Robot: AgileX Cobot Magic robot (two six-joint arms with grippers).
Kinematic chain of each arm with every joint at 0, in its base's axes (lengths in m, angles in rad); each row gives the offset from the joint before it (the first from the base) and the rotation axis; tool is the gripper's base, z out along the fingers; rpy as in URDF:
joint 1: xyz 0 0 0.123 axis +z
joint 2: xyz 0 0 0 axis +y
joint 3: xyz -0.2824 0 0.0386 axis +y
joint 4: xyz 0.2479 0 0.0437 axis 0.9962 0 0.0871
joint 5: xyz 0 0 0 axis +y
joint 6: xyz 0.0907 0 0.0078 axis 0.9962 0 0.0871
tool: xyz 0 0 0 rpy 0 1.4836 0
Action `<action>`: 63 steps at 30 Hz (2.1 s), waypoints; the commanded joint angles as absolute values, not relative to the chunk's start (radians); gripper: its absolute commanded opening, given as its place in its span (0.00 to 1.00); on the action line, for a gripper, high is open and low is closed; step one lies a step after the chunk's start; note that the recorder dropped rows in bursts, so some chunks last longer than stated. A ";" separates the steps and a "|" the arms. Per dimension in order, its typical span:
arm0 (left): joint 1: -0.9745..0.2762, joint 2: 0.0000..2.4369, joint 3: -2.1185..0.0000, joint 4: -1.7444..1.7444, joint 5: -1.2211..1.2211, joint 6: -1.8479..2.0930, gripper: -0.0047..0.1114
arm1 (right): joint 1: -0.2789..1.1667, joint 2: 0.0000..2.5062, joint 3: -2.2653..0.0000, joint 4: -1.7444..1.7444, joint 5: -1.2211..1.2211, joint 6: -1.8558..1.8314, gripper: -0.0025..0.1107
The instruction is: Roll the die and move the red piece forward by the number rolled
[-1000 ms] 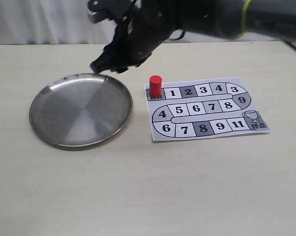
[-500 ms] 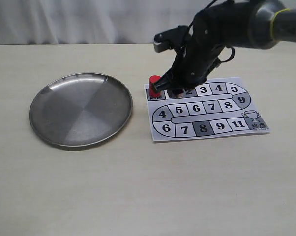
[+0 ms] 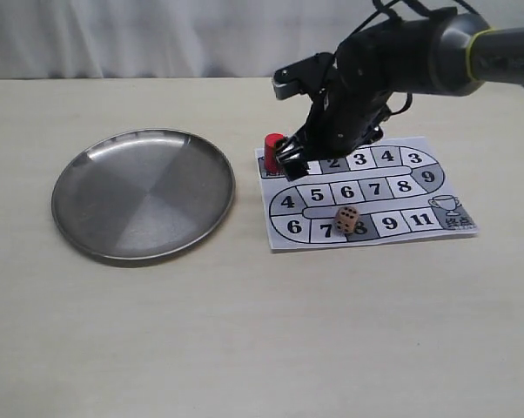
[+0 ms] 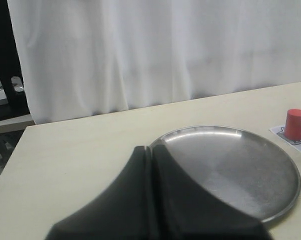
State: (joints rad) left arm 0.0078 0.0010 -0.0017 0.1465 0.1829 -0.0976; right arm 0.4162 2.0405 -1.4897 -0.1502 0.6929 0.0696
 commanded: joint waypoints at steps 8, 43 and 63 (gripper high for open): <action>-0.001 0.000 0.000 0.144 0.173 -0.099 0.04 | 0.407 1.821 -1.487 -0.169 0.745 0.066 0.42; -0.001 0.000 0.000 0.144 0.173 -0.099 0.04 | 0.407 1.868 -0.977 -0.172 0.480 0.101 0.06; -0.001 0.000 0.000 0.144 0.173 -0.099 0.04 | 0.409 1.671 -1.118 -0.065 0.479 0.090 0.12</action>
State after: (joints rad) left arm 0.0078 0.0010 -0.0017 0.1465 0.1829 -0.0976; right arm 0.4122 1.6765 -1.0711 -0.0750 0.5015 0.0947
